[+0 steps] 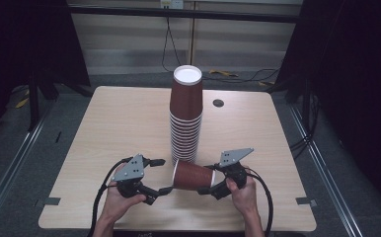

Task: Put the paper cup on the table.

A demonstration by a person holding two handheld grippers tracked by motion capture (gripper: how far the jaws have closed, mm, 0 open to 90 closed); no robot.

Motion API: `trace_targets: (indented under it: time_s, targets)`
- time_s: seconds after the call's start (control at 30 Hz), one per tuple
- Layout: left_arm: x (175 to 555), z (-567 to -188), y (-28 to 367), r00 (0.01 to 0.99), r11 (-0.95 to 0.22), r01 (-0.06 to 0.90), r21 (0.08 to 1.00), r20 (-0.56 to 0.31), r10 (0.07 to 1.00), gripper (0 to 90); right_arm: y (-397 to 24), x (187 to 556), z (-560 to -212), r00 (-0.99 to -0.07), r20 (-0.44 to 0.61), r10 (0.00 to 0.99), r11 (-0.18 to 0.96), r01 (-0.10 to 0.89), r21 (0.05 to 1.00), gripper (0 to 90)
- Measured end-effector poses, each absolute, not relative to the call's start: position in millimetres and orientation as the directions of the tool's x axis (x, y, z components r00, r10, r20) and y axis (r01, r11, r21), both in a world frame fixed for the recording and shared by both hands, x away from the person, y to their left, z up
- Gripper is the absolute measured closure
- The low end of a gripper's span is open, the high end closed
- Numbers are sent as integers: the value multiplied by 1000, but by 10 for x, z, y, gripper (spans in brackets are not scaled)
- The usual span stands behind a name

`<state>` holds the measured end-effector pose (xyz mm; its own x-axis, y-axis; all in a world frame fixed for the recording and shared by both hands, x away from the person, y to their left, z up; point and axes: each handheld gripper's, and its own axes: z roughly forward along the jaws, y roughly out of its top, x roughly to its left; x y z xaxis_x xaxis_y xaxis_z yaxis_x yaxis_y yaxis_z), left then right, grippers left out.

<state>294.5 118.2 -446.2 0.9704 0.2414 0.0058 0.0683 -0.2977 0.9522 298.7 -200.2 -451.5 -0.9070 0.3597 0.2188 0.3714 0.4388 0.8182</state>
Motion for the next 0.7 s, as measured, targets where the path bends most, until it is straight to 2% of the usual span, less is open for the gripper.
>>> trace_targets:
  time_s: [0.37,0.7]
  targets:
    - [2920,-4459,1210,968,-266,70,961,-1,251,156,-1979,2982,-4606,-912,241,332,373,362,855,217]
    - [2923,-4519,1243,964,-209,79,975,-22,263,154,-1965,2964,-4619,-932,231,280,301,314,900,217]
